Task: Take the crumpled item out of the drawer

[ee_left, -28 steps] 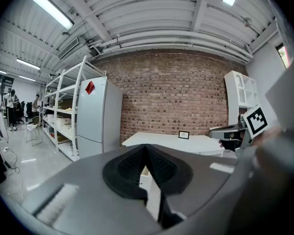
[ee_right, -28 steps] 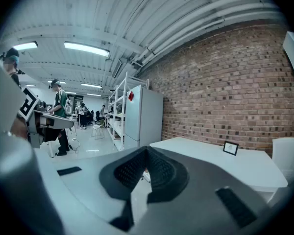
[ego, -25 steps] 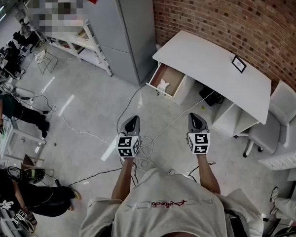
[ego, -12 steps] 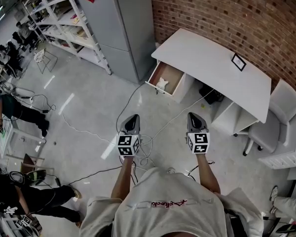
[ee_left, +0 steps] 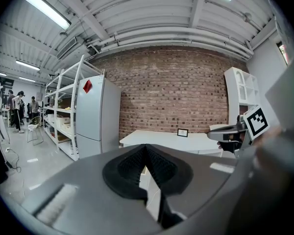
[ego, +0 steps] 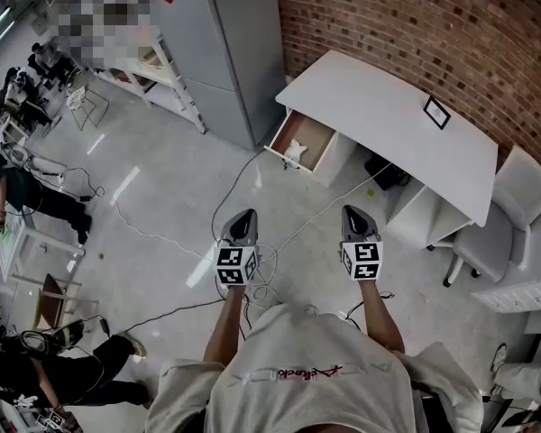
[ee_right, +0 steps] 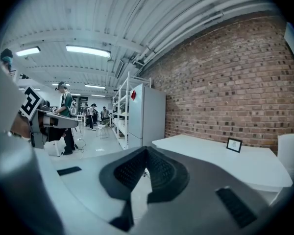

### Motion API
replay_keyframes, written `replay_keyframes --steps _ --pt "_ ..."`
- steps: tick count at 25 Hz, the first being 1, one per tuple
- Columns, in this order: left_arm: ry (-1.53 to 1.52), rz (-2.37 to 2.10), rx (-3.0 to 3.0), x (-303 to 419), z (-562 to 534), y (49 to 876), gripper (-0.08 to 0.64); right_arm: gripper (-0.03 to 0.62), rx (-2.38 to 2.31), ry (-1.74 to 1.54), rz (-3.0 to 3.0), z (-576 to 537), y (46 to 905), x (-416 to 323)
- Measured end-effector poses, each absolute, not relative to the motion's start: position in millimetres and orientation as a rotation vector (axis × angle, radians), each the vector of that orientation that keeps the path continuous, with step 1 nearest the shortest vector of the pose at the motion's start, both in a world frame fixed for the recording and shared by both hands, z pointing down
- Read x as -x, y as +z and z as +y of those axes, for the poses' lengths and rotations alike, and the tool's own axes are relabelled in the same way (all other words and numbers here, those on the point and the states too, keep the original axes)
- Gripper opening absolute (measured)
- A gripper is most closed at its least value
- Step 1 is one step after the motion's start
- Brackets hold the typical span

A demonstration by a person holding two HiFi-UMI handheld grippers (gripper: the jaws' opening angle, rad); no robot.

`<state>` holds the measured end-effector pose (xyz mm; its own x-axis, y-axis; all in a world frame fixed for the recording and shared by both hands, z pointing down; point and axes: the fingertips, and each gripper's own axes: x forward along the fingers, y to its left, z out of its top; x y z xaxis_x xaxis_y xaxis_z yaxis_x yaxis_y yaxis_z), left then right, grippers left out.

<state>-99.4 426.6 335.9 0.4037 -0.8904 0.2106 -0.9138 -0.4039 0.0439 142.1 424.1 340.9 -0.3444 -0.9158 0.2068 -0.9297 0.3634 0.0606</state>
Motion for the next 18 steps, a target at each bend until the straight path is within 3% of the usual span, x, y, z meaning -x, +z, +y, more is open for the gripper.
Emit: replay_keyframes --steps 18 --pt "0.249 -1.574 -2.492 72 410 358 0.009 0.012 -1.643 0.143 -2.4 413 363 -160"
